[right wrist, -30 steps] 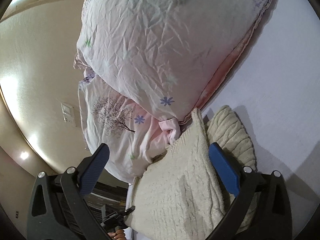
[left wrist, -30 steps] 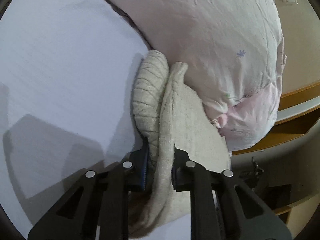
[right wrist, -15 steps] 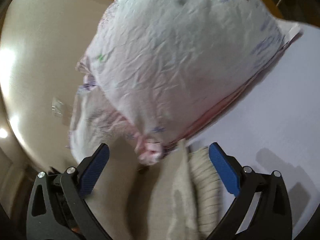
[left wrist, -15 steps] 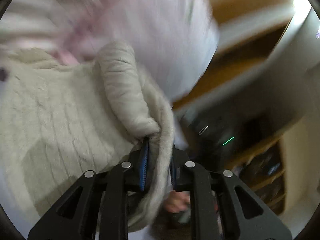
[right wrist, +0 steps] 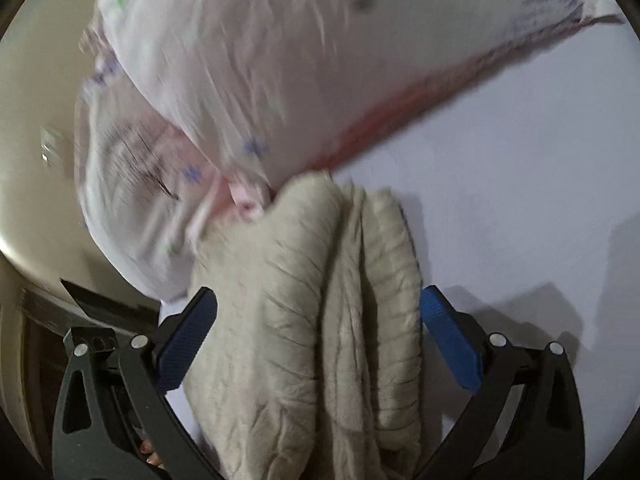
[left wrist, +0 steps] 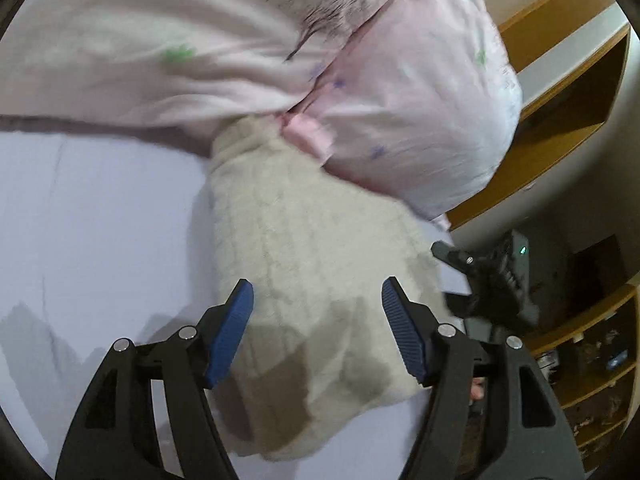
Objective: Fold small clothes
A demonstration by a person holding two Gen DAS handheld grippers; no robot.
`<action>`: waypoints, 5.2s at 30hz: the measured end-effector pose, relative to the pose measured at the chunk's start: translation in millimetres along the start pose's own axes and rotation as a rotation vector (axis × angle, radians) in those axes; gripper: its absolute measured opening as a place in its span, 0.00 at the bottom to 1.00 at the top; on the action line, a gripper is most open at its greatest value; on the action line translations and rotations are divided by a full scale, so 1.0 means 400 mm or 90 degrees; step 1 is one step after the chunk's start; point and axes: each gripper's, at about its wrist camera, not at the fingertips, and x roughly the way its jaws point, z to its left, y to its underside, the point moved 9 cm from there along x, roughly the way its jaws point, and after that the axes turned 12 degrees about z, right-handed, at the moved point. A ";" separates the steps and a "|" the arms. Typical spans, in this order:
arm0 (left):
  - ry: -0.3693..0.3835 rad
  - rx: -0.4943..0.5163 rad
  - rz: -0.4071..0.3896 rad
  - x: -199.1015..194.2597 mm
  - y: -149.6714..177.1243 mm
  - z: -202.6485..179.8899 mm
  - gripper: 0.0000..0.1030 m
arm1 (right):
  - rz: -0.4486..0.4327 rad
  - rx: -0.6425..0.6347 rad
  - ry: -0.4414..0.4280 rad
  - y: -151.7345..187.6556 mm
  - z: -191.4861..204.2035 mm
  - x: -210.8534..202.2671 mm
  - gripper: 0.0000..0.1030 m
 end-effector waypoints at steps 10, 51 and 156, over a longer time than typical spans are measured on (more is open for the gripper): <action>-0.071 -0.018 0.041 0.015 0.033 0.040 0.85 | 0.002 -0.050 0.069 0.009 0.035 0.032 0.98; -0.222 0.185 -0.108 -0.240 0.223 -0.011 0.74 | -0.122 -0.182 0.098 0.154 0.187 0.028 0.78; -0.433 0.100 -0.011 -0.176 0.387 0.154 0.99 | -0.026 -0.299 0.409 0.503 0.164 0.179 0.98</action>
